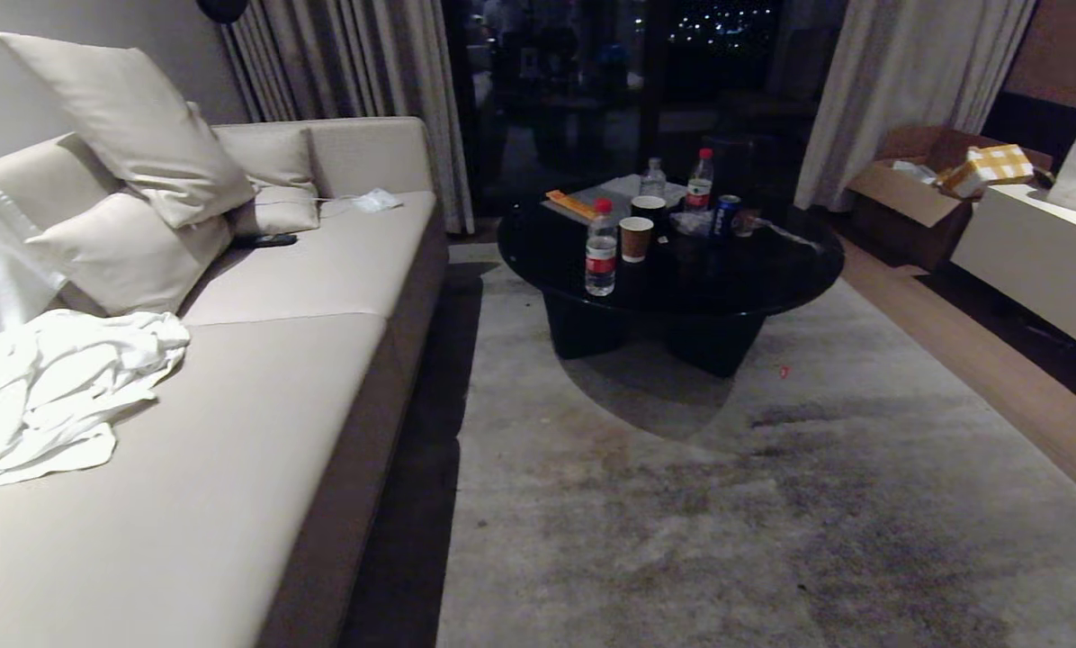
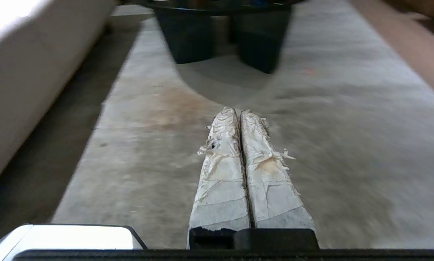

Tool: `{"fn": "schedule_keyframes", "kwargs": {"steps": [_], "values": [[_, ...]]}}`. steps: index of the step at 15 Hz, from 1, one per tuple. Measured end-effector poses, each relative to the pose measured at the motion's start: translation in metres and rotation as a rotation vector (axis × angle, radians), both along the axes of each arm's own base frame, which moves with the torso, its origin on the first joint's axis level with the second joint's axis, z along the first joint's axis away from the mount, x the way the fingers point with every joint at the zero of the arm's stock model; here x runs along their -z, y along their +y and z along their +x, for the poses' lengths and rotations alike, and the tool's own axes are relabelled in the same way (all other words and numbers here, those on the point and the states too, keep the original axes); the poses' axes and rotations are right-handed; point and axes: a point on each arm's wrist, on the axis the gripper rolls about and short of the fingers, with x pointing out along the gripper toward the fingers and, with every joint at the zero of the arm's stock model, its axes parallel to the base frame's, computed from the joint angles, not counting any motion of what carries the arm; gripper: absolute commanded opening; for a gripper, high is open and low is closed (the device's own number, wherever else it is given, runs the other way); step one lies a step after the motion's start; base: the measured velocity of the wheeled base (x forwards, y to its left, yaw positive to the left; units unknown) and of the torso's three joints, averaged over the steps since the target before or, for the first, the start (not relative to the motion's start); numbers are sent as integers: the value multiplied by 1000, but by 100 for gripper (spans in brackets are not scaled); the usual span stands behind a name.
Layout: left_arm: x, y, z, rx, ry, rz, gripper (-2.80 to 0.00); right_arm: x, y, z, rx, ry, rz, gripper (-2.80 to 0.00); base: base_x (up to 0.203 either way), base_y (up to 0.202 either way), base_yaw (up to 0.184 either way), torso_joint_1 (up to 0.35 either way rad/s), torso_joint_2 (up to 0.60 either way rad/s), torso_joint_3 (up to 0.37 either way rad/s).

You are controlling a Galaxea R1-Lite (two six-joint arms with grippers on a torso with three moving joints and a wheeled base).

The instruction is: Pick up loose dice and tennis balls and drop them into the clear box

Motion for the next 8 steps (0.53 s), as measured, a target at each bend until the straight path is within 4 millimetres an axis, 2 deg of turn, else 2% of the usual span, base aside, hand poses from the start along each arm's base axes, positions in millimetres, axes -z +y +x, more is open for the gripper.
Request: {"fn": "schedule_keyframes", "kwargs": {"steps": [5,8], "values": [[0,0,0,0,0,0,-280,0,0,0,0,1,-1,-280,0,0,13,0,0,0],[0,0,0,0,0,0,-280,0,0,0,0,0,-1,-280,-163,-1,-1,1,0,5]]}}
